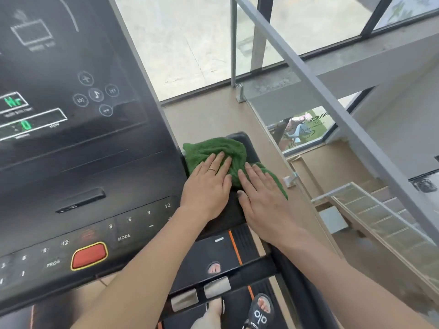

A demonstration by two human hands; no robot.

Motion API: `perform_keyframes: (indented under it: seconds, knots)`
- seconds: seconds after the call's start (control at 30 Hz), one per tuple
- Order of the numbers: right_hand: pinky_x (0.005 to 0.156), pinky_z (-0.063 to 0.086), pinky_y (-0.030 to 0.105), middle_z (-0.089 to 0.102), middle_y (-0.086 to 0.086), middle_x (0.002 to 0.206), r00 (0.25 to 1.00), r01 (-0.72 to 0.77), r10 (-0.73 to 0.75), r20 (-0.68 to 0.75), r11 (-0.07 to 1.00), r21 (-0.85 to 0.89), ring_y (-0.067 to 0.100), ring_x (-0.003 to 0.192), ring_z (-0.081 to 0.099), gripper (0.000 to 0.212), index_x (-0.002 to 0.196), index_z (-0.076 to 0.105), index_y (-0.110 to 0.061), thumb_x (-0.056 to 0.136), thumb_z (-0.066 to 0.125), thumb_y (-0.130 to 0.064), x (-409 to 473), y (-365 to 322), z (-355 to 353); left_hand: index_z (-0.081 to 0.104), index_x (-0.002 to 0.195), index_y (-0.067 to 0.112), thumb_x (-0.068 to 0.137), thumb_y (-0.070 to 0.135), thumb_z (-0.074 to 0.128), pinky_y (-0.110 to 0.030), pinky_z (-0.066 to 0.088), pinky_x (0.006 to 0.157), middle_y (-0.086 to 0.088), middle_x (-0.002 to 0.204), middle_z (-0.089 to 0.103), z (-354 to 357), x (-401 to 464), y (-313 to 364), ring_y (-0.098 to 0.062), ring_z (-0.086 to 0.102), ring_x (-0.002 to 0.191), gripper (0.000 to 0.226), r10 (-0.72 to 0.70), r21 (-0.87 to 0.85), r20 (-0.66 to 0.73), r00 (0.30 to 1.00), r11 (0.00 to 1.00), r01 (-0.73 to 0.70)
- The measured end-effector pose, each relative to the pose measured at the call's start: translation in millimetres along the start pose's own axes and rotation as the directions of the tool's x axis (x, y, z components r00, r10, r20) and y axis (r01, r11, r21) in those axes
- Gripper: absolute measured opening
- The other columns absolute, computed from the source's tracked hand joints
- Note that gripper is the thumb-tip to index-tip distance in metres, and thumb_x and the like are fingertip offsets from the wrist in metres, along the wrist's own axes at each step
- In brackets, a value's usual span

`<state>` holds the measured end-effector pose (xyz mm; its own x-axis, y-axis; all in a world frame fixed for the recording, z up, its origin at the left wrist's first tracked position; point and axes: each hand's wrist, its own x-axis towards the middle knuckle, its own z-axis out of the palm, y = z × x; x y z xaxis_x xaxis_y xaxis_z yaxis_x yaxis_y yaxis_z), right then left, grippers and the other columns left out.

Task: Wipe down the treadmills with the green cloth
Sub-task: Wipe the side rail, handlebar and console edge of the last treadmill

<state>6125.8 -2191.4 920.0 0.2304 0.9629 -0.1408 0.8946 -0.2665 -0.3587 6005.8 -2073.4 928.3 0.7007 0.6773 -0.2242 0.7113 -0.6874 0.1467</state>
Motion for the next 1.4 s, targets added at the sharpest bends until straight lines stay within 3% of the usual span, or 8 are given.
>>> perform_keyframes:
  seconds: [0.1, 0.33, 0.5, 0.63, 0.8, 1.13, 1.27, 1.4]
  knots:
    - [0.125, -0.001, 0.033, 0.014, -0.001, 0.167, 1.000, 0.017, -0.017, -0.001, 0.998, 0.056, 0.012, 0.154, 0.004, 0.072, 0.158, 0.024, -0.018, 0.097, 0.000, -0.046, 48.5, -6.7, -4.3, 0.002, 0.162, 0.022, 0.109, 0.036, 0.013, -0.030, 0.000, 0.126, 0.007, 0.169, -0.003, -4.2, 26.5, -13.5, -0.009, -0.005, 0.155, 0.056, -0.009, 0.015, 0.013, 1.000, 1.000, 0.009]
    - [0.125, -0.004, 0.032, 0.014, -0.004, 0.167, 0.998, 0.000, -0.010, 0.064, 0.988, 0.157, 0.010, 0.153, 0.004, 0.051, 0.158, 0.026, -0.021, 0.108, 0.017, -0.030, 130.9, -1.6, -20.2, 0.010, 0.161, 0.009, 0.107, 0.035, 0.009, -0.034, 0.011, 0.126, -0.006, 0.168, 0.015, -4.4, 90.8, -40.8, -0.016, 0.014, 0.155, 0.060, -0.065, 0.008, 0.111, 0.992, 0.998, 0.065]
    - [0.124, -0.006, 0.028, 0.015, -0.006, 0.166, 0.994, 0.072, -0.083, 0.068, 0.987, 0.146, 0.002, 0.152, 0.000, 0.064, 0.157, 0.026, -0.020, 0.100, 0.004, -0.040, 54.5, -12.1, -5.3, 0.000, 0.160, 0.005, 0.107, 0.034, 0.011, -0.038, 0.006, 0.127, -0.010, 0.168, -0.005, -0.1, 22.5, -22.9, -0.022, -0.003, 0.156, 0.061, -0.013, 0.085, 0.090, 0.996, 0.996, 0.005]
    - [0.124, 0.000, 0.027, 0.017, -0.010, 0.164, 0.989, 0.104, -0.120, 0.084, 0.979, 0.174, -0.002, 0.151, 0.000, 0.060, 0.155, 0.024, -0.024, 0.104, 0.000, -0.045, -22.9, -10.5, 10.2, 0.030, 0.156, 0.002, 0.103, 0.032, 0.022, -0.042, 0.025, 0.123, -0.014, 0.165, 0.021, 24.5, -62.5, -6.2, -0.025, 0.024, 0.153, 0.061, 0.074, 0.032, -0.049, 0.996, 0.997, -0.072]
    - [0.124, 0.004, 0.028, 0.020, -0.009, 0.163, 0.987, 0.122, -0.136, 0.089, 0.981, 0.150, 0.000, 0.152, 0.005, 0.053, 0.154, 0.030, -0.024, 0.107, 0.011, -0.038, -60.1, -8.6, 12.6, 0.034, 0.153, 0.001, 0.103, 0.034, 0.028, -0.044, 0.029, 0.121, -0.015, 0.163, 0.026, 38.2, -99.1, 11.6, -0.026, 0.028, 0.151, 0.061, 0.115, 0.033, -0.062, 0.991, 0.993, -0.113]
    - [0.122, -0.010, 0.024, 0.011, -0.010, 0.166, 0.998, 0.030, -0.034, 0.054, 0.997, 0.068, -0.003, 0.149, -0.004, 0.056, 0.158, 0.018, -0.024, 0.105, 0.003, -0.037, -13.8, -14.3, 10.0, 0.008, 0.159, 0.003, 0.104, 0.034, 0.011, -0.037, 0.012, 0.127, -0.010, 0.168, 0.001, 30.0, -70.0, 17.0, -0.020, 0.007, 0.156, 0.063, 0.026, 0.004, -0.034, 0.999, 1.000, -0.025]
    - [0.125, 0.000, 0.030, 0.015, -0.003, 0.166, 0.996, 0.077, -0.079, 0.032, 0.994, 0.074, 0.006, 0.153, 0.002, 0.054, 0.156, 0.024, -0.021, 0.106, 0.014, -0.038, -77.0, -19.1, 26.5, 0.036, 0.152, 0.000, 0.102, 0.033, 0.027, -0.041, 0.027, 0.123, -0.015, 0.162, 0.028, 43.3, -120.1, 17.1, -0.025, 0.030, 0.150, 0.061, 0.137, 0.080, -0.061, 0.989, 0.988, -0.132]
    - [0.114, 0.036, 0.044, 0.045, 0.012, 0.150, 0.938, -0.120, 0.122, -0.325, 0.992, 0.026, 0.027, 0.142, 0.039, 0.045, 0.143, 0.052, -0.012, 0.102, 0.038, -0.027, -103.5, -33.6, 17.2, 0.046, 0.150, 0.007, 0.102, 0.034, 0.027, -0.040, 0.029, 0.122, -0.009, 0.158, 0.040, 36.7, -115.5, 14.3, -0.022, 0.038, 0.147, 0.058, 0.127, 0.085, -0.112, 0.986, 0.989, -0.117]
